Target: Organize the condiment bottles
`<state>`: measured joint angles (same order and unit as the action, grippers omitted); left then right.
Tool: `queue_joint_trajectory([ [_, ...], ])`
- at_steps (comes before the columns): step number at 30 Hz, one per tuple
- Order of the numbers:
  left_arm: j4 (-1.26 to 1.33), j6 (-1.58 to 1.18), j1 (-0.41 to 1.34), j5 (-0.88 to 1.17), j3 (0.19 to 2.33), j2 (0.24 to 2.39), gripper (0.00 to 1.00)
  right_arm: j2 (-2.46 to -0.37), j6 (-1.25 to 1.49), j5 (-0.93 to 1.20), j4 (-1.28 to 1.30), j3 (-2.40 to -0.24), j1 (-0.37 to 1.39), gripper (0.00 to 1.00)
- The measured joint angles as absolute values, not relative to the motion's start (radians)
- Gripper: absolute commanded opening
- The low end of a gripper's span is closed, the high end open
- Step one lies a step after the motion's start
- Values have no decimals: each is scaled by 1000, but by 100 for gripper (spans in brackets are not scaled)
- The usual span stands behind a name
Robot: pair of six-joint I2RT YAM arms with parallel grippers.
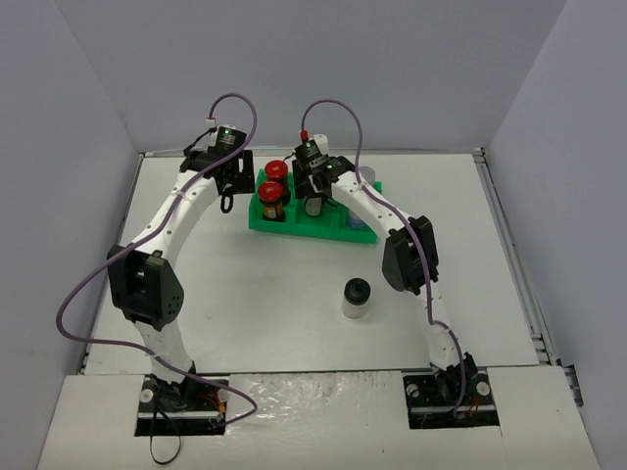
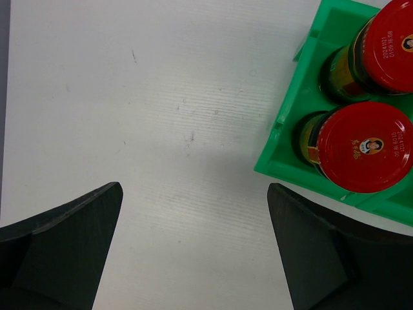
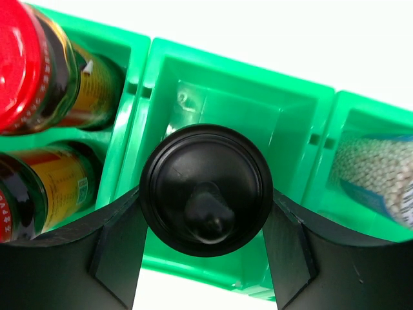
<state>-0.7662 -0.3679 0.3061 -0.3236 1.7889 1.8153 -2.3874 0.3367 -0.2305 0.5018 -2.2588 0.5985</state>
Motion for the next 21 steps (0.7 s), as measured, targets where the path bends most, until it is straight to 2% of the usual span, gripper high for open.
queue_joint_trajectory([
  [16,-774,-366,306,-335,1789,1805,94,-2443,329,-286,441,-2270,588,1],
  [18,-775,-365,306,-337,1789,1804,94,-2444,328,-291,437,-2269,588,6],
  [21,-775,-362,306,-338,1789,1802,94,-2445,327,-301,430,-2266,588,22],
])
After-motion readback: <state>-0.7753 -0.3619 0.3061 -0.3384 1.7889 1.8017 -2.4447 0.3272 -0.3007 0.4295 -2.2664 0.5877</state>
